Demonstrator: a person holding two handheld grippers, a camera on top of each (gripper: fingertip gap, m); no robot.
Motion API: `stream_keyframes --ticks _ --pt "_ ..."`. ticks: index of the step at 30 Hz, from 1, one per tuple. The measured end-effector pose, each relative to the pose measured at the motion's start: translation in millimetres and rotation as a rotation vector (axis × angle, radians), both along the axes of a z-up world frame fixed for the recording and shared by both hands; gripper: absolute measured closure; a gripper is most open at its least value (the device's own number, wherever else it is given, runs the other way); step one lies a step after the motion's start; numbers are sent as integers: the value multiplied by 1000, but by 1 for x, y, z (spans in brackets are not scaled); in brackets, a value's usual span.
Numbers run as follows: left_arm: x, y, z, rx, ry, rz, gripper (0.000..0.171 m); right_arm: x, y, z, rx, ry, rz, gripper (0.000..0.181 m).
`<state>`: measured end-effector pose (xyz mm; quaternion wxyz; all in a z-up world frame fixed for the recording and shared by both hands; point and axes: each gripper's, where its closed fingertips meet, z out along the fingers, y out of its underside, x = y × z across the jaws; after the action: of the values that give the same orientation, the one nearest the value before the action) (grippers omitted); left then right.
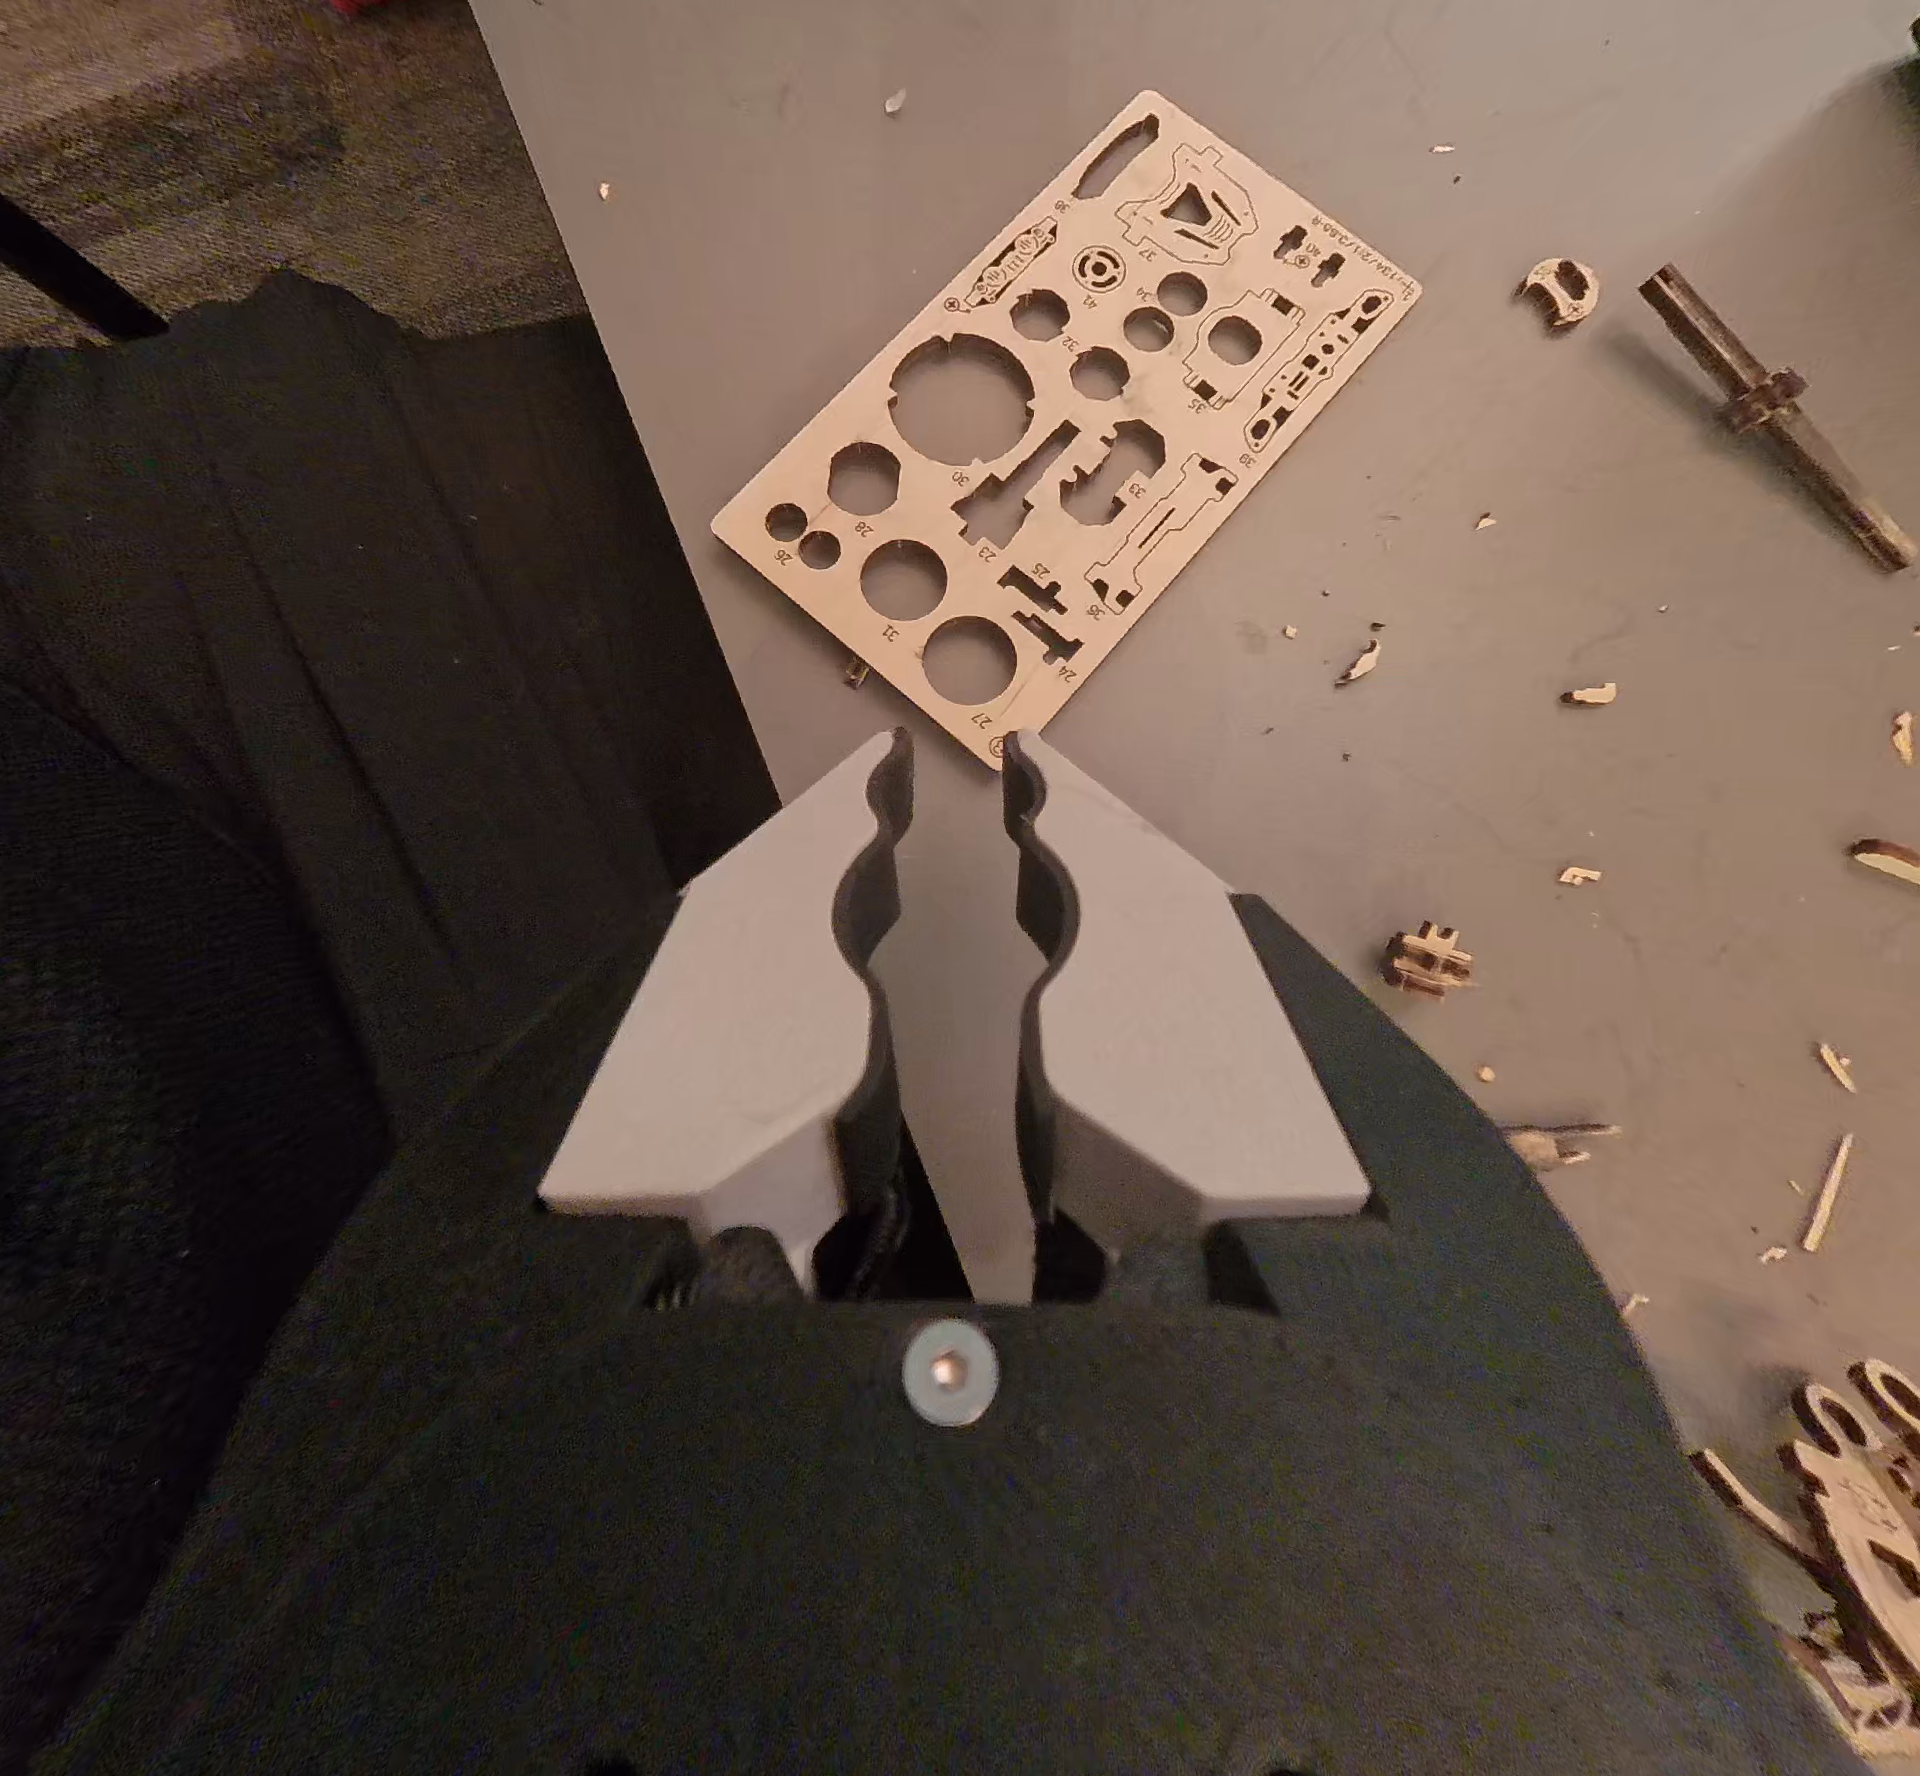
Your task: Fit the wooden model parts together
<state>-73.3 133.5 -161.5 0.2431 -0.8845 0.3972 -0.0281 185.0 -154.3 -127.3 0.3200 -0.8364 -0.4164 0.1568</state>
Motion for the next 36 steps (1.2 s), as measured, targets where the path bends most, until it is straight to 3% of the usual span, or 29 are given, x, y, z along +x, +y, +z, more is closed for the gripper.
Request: stream_keyframes --ticks 4,9,14,16,19,23,29,36 --pt "7 0 -2 -81 -111 13 158 0 1 0 -8 14 -2 167" --pt "6 0 -2 -65 -113 3 161 11 8 5 6 27 -34 167" --pt "19 0 18 24 -131 -9 161 54 26 18 30 71 -172 168" --pt "43 -8 38 70 -187 -44 161 79 31 20 21 92 -242 157" --pt "99 -37 66 93 -333 -127 162 107 36 14 8 69 -326 156" --pt "180 -89 80 57 -487 -262 161 110 42 -1 -14 3 -345 152" --pt "274 -165 75 -133 -688 -422 162 102 44 -25 -77 -53 -323 153" --pt "330 -210 41 -296 -654 -516 162 98 46 -31 -86 -61 -314 160"
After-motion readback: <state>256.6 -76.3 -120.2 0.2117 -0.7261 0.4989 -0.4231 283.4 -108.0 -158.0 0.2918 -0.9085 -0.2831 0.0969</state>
